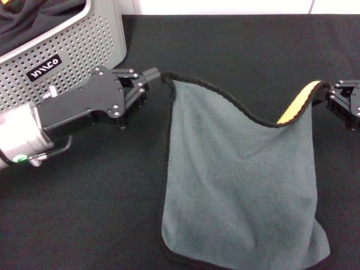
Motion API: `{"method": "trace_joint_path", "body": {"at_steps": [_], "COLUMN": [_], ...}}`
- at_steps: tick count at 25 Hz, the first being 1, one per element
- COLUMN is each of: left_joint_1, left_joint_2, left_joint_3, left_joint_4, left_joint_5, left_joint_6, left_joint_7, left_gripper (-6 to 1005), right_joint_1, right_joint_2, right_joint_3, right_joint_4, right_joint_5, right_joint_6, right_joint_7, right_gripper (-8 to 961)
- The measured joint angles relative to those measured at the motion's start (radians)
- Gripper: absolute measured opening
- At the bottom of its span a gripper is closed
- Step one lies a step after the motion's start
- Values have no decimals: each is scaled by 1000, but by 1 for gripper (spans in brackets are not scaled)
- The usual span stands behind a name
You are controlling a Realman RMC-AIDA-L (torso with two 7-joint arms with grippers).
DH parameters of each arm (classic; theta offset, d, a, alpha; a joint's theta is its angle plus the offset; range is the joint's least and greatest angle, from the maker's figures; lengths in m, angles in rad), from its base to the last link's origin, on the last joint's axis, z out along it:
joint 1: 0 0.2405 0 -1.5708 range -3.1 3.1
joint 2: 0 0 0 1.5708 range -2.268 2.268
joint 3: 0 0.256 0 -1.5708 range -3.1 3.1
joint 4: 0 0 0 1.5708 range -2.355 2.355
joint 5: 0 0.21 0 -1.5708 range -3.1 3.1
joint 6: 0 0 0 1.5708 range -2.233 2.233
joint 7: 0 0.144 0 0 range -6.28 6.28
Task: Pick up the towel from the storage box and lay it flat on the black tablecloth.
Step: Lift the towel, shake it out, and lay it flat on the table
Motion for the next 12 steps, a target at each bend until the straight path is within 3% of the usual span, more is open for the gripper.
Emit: {"method": "trace_joint_path", "body": {"at_steps": [6, 12], "left_joint_1": [54, 128], "left_joint_2": [39, 56], "left_joint_3": [-13, -13], "left_joint_4": [12, 59], "left_joint_5": [-63, -76], "left_joint_6": [151, 315], "left_joint_7": [-7, -7], "left_gripper": [10, 9], "right_joint_1": [-21, -110], "right_joint_2": [-5, 2], "right_joint_3": [14, 38], "right_joint_4": [-62, -209], "right_joint_5": [6, 18], "right_joint_6": [-93, -269], "right_joint_7": [6, 17], "right_gripper": [47, 51]}}
